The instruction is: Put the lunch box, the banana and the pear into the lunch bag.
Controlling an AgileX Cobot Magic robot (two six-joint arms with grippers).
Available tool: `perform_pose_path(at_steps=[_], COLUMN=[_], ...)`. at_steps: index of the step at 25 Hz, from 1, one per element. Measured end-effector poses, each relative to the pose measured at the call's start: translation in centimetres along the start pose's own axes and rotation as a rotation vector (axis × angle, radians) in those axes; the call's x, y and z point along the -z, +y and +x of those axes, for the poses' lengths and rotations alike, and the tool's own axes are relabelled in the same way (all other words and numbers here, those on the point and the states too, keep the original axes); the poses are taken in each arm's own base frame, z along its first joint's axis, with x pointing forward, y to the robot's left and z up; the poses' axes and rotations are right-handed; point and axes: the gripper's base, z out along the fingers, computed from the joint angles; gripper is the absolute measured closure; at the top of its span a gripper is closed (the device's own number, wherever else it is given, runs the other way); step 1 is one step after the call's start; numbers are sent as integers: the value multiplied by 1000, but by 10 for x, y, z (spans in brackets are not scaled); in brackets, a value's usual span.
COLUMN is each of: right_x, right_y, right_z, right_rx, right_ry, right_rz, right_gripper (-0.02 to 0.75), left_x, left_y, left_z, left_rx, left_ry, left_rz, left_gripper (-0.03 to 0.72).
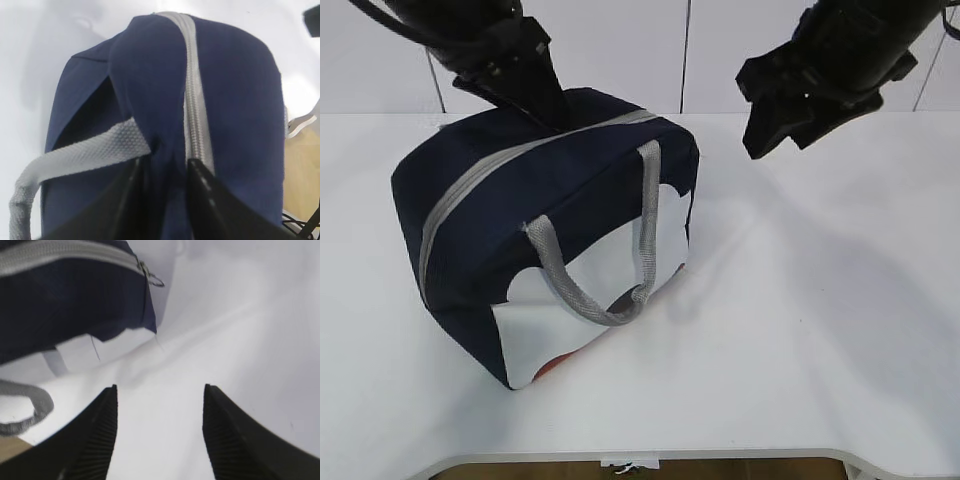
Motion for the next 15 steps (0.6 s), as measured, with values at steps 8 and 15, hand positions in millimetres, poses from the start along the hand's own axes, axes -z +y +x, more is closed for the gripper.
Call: perform_pose_path(at_steps=[8, 15], right_x=[5, 12], right_y=[0, 1], right_z=[10, 11], right_rx=[40, 48], right_ry=[99, 87], right_rz=[4, 5], right_gripper=[348, 367], left_x=[0, 61], left_y=[2, -15], left_z=[1, 11], left_rx=[9, 13], left_ry=[11, -48], left_rz=[-21, -212], left_gripper=[351, 326])
